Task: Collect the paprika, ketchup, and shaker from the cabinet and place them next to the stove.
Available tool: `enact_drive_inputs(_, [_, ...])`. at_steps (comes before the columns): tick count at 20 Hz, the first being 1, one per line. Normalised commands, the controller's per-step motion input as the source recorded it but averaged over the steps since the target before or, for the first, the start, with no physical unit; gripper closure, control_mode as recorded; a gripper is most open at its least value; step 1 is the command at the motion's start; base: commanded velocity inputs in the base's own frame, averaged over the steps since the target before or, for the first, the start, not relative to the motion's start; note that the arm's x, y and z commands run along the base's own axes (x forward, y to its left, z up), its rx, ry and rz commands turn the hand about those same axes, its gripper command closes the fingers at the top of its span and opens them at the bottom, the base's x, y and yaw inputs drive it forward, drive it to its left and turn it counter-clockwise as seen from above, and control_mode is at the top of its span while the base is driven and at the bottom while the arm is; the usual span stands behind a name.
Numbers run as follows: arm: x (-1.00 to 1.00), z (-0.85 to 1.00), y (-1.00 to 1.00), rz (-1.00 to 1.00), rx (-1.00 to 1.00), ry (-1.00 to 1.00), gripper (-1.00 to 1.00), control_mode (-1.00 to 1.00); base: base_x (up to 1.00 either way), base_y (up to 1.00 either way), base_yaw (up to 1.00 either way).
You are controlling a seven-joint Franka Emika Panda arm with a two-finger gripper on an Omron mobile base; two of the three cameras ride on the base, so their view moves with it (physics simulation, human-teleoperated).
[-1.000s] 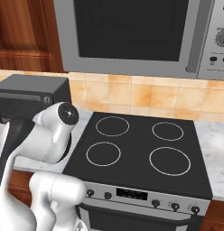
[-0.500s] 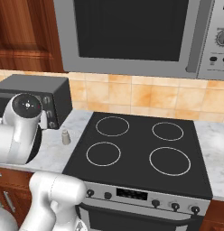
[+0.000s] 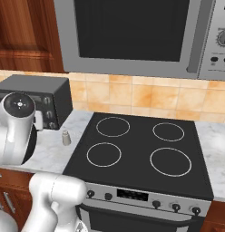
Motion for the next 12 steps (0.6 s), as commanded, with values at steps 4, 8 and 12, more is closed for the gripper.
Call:
enact_drive_inputs(4, [0.0,0.0,0.05,-0.01,0.0,0.0,-1.0,1.0,-0.16,0.0,-0.01])
enact_drive_inputs(8, [0.0,0.0,0.0,0.0,0.0,0.0,-1.0,1.0,-0.81,0.16,0.0])
enact_drive_inputs(12, [0.0,0.0,0.0,0.0,0.0,0.0,-1.0,1.0,-0.81,0.27,0.13])
